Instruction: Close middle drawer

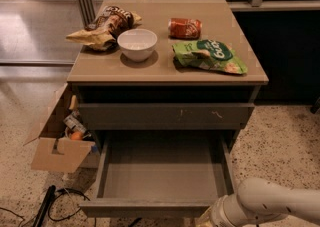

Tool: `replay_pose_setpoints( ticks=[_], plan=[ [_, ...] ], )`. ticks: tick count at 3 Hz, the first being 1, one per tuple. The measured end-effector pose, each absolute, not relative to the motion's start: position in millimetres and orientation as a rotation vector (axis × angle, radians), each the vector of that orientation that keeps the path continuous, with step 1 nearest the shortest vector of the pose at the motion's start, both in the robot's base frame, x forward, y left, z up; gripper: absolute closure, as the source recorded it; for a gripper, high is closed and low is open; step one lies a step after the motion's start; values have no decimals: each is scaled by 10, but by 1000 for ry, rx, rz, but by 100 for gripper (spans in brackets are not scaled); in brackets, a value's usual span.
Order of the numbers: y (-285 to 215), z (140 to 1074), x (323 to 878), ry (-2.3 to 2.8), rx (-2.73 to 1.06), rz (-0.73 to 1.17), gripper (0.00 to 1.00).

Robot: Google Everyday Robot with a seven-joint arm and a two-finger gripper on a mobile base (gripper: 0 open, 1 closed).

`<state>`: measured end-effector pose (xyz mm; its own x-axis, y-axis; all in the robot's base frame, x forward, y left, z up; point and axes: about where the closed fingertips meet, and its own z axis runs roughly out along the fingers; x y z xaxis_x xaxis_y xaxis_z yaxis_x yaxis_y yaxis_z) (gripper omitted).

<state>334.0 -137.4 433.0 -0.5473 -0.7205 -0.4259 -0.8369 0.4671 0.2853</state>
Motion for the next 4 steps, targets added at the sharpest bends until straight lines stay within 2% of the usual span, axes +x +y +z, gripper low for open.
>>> replay_pose_setpoints(
  ticks=[1,2,3,4],
  plan=[
    [-1374,4330,3340,2471,-1340,686,12],
    [-1373,4324,3352,2471,-1339,686,0],
    [-1368,4298,3391,2469,-1335,685,0],
    [-1288,4228,3674,2444,-1347,689,14]
  ],
)
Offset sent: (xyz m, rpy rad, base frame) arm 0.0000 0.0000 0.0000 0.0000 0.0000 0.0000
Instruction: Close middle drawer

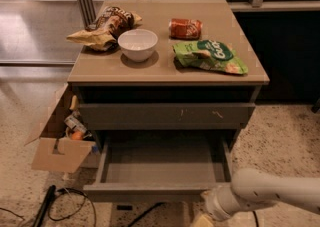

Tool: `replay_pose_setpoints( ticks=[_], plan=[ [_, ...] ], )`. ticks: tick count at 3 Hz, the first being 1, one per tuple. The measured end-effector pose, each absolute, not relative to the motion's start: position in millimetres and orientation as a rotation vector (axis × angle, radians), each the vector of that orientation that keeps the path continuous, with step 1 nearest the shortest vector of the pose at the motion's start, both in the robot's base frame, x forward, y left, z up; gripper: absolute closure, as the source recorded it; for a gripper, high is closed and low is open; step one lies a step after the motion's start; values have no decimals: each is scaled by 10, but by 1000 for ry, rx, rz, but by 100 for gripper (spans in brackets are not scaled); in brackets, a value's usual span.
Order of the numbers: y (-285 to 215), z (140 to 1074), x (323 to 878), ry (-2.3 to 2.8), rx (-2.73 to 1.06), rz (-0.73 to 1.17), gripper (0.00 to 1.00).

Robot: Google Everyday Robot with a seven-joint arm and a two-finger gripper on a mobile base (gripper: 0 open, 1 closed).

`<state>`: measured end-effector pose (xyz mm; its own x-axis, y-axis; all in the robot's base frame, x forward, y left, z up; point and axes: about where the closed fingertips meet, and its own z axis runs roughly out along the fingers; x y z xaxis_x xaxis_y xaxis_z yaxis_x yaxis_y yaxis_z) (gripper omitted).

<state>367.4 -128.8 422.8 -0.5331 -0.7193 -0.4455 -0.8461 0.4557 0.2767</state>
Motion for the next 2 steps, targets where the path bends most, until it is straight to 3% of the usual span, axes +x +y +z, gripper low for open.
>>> replay_pose_setpoints(
  ticks=[1,2],
  plan=[
    [-1209,4173,3990,2417,-1365,687,30],
    [-1159,4124,4235,2400,-1378,672,53]
  ],
)
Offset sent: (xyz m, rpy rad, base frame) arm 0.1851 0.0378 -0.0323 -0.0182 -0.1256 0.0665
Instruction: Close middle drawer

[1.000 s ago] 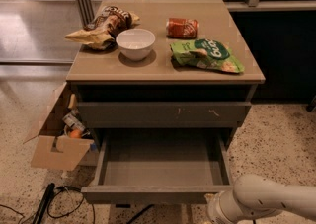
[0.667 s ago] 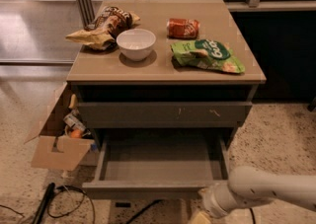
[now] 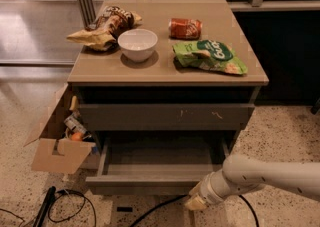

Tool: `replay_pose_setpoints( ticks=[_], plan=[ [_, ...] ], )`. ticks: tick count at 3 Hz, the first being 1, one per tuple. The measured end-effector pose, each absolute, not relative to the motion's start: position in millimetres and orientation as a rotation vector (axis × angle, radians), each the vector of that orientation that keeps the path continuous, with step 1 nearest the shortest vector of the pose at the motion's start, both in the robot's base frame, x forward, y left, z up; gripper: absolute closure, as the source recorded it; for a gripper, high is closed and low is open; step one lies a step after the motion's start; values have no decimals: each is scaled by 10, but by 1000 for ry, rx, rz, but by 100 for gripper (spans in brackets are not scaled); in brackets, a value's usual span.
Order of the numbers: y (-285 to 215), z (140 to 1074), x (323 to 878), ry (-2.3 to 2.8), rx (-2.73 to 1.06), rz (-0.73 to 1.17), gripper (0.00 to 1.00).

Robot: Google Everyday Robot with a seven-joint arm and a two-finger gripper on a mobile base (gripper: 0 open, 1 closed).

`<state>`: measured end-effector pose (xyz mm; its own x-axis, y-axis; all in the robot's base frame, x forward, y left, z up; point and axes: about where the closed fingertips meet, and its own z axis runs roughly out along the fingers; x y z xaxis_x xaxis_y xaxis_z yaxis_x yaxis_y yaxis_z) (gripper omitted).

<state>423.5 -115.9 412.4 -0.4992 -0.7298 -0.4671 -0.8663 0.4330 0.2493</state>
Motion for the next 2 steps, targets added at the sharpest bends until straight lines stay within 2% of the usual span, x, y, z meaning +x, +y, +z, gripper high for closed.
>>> replay_pose_setpoints(
  ticks=[1,2],
  plan=[
    [-1104,4041,4694,2385,-1402,597,77],
    [-1105,4063,4677,2385,-1402,596,86]
  ],
)
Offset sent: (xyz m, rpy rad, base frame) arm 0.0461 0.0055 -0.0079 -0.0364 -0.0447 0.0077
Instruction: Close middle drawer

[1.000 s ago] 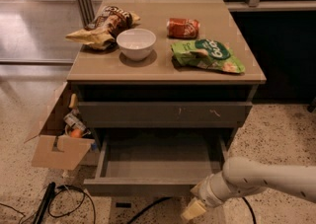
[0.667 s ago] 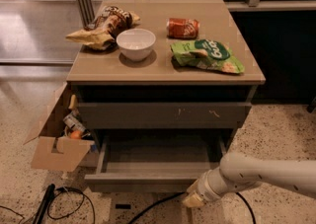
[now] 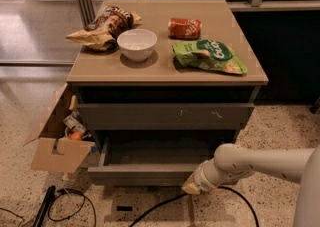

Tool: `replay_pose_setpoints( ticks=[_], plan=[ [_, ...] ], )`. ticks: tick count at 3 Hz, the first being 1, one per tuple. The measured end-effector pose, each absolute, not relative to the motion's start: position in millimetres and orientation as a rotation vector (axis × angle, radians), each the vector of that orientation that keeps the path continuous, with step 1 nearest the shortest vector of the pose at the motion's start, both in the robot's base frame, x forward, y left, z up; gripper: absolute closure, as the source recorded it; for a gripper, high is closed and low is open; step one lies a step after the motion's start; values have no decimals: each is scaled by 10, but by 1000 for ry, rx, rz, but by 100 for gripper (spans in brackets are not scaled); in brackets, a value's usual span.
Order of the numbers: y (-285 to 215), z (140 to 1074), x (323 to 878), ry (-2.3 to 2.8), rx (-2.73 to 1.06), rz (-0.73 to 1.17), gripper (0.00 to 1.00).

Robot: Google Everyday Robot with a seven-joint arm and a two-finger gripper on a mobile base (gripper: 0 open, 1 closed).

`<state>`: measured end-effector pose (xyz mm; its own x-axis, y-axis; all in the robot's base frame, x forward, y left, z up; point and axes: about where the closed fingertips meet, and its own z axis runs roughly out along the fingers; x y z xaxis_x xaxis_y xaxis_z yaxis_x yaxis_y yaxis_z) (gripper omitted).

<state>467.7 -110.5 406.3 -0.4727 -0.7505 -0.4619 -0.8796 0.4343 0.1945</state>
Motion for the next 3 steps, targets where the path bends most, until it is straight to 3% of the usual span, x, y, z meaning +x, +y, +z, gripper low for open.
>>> replay_pose_setpoints(
  ticks=[3],
  plan=[
    [-1002,4071,4651,2345,-1445,643,17]
  ],
)
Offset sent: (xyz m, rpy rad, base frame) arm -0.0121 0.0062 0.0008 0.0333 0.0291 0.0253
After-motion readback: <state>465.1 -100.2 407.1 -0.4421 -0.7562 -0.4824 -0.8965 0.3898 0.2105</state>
